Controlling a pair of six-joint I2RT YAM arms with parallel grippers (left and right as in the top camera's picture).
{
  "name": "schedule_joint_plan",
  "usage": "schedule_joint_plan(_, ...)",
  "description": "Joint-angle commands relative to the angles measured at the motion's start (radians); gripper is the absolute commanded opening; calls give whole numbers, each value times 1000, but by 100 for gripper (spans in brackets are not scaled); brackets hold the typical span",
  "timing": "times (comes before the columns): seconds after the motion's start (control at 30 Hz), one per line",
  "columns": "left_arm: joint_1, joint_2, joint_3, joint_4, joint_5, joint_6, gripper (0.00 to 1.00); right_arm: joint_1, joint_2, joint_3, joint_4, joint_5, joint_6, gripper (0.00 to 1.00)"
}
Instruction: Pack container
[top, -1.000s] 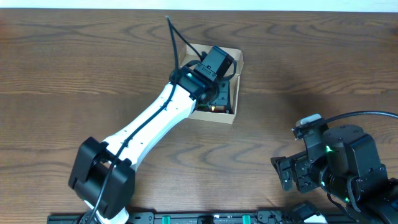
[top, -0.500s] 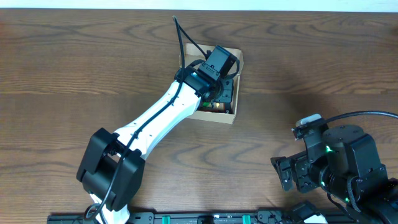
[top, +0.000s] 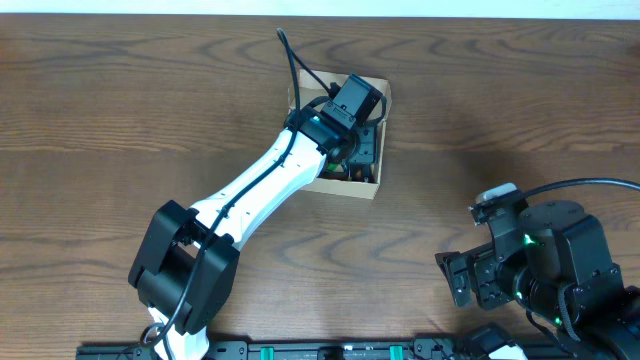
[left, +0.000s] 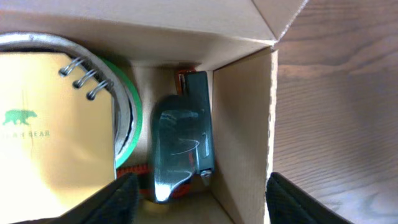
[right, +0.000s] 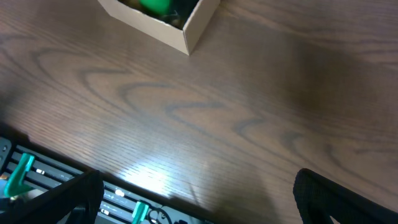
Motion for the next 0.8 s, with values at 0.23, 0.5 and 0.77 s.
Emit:
schedule_joint_plan(0.23, 3, -46, 172, -206, -21, 33, 72, -7, 0, 1, -2, 7, -13, 99)
schedule_joint_plan(0.5, 50, -216, 249, -312, -184, 45, 55, -7, 0, 1, -1, 7, -13, 99)
schedule_joint_plan(0.77, 292, -301, 248, -383, -165, 18, 5, -7, 0, 1, -1, 7, -13, 99)
